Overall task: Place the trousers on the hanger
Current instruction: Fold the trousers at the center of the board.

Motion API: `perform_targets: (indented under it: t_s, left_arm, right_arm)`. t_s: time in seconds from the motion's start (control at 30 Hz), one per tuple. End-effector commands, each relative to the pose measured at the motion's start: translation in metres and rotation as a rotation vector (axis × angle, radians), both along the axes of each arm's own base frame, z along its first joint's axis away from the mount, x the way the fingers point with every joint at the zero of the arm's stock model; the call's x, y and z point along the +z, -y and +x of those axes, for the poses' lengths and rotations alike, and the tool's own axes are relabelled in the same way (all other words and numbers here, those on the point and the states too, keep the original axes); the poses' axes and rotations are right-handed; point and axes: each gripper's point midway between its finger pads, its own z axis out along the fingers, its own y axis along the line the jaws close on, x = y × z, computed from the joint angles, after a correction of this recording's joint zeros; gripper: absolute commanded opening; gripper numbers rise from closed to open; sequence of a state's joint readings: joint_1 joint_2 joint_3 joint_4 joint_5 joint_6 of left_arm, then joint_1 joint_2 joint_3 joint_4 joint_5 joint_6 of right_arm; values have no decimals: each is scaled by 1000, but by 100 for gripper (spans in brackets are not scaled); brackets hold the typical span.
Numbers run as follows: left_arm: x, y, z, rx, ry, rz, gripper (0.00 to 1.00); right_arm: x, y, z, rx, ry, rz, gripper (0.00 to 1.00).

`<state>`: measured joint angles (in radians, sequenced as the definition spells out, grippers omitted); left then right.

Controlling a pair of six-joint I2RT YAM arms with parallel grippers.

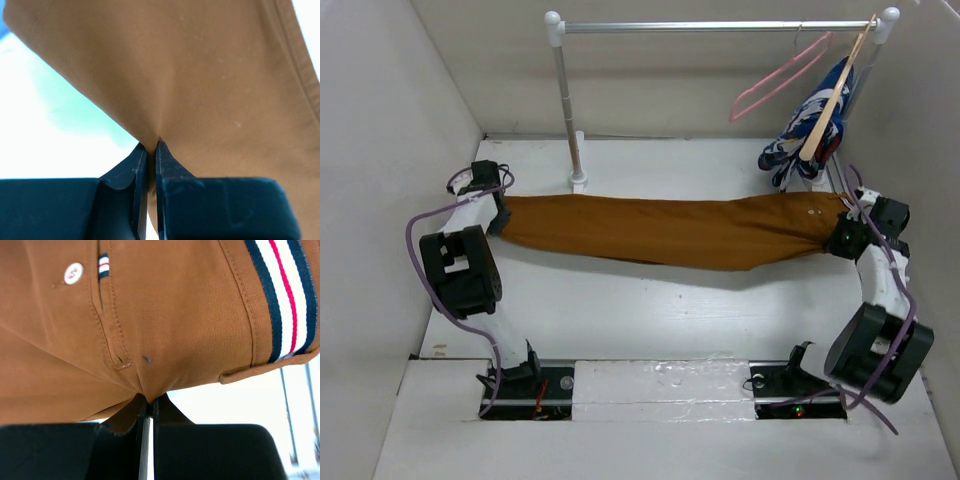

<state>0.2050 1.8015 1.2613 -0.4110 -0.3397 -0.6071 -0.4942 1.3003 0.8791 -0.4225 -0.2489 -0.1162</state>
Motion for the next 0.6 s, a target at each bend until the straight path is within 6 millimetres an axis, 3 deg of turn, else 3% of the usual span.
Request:
perform_targets:
  t_s: [0.0,0.13,0.17,0.2,0.23,0.3,0.33,0.37,0.4,0.43,0.57]
  left_arm:
    - [35,-40,-39,103,-47,177,0]
    - [44,-37,-61,106,-46,194,0]
    - [44,-35,-60,98,-31,182,0]
    - [41,-33,-61,97,-35,174,10]
    - [38,-32,-65,116,-49,163,31]
    - [39,-33,-67,135,-60,166,61]
    - [43,-32,-67,145,-42,160,87]
    - [47,-31,-64,144,-22,152,93]
    - [57,-27,-61,134,16,135,97]
    - [64,-26,-55,132,49,124,98]
    - [79,-8,-40,59,120,114,97]
  right_arm:
    - [23,22,-47,-69,-43,-159,0]
    - [39,8,-72,-82,-29,-197,0]
    - [38,5,-71,-69,-23,-196,8]
    - [31,7,-71,-78,-33,-199,28]
    - [21,10,-72,-76,-76,-189,37]
    - [21,15,-67,-71,-82,-198,61]
    - [31,18,-60,-74,-69,-202,65]
    - [34,20,-54,-70,-72,-193,66]
    - [41,19,-47,-58,-49,-179,67]
    - [63,21,-35,-64,5,-180,67]
    - [79,-3,0,29,121,-103,66]
